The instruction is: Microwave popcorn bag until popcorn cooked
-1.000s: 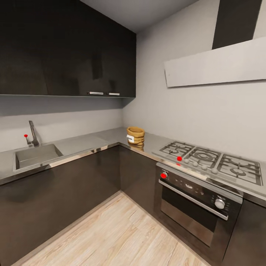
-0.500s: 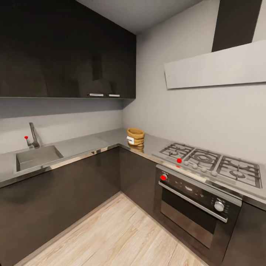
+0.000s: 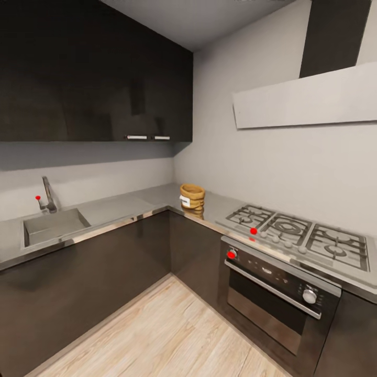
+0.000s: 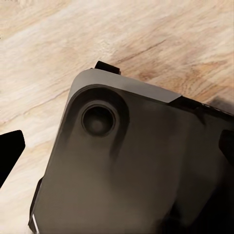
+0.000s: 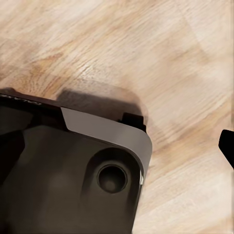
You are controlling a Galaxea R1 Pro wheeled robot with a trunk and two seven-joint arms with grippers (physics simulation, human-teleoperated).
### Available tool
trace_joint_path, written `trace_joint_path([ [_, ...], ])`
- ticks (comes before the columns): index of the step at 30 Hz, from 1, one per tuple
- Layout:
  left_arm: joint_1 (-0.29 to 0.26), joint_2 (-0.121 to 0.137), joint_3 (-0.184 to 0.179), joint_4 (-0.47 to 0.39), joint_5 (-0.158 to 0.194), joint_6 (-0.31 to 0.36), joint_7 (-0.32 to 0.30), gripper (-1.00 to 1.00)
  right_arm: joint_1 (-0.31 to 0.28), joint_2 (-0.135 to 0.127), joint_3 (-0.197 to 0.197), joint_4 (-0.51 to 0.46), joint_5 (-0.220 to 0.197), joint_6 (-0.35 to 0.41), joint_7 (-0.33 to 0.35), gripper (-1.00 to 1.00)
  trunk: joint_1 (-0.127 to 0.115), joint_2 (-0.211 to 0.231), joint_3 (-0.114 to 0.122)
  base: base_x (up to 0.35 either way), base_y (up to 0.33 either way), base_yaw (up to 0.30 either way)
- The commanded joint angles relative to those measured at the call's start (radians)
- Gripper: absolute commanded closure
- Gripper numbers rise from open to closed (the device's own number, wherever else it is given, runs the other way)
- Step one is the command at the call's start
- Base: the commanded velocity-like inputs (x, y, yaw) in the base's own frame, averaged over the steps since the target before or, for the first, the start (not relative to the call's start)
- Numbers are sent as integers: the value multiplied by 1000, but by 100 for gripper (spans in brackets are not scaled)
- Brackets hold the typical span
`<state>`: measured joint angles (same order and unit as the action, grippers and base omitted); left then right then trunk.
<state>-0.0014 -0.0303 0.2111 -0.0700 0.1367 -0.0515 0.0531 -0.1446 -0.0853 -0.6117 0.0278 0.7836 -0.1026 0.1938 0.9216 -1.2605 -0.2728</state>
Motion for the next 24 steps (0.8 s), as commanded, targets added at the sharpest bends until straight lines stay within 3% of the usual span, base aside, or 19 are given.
trace_joint_path([
  [1,0,0,-2,-1,11,-2,2,-100,-1,-2,-8,3,6,-4,0,-100,-4,7,2,0,0,0],
  [16,0,3,-2,-1,11,-2,1,-100,-1,-2,-7,3,6,0,1,-100,-61,112,49,0,0,0],
  [24,0,7,-2,-2,13,-3,-11,-100,-1,-2,-6,3,6,-1,0,-100,-61,112,49,4,0,0],
])
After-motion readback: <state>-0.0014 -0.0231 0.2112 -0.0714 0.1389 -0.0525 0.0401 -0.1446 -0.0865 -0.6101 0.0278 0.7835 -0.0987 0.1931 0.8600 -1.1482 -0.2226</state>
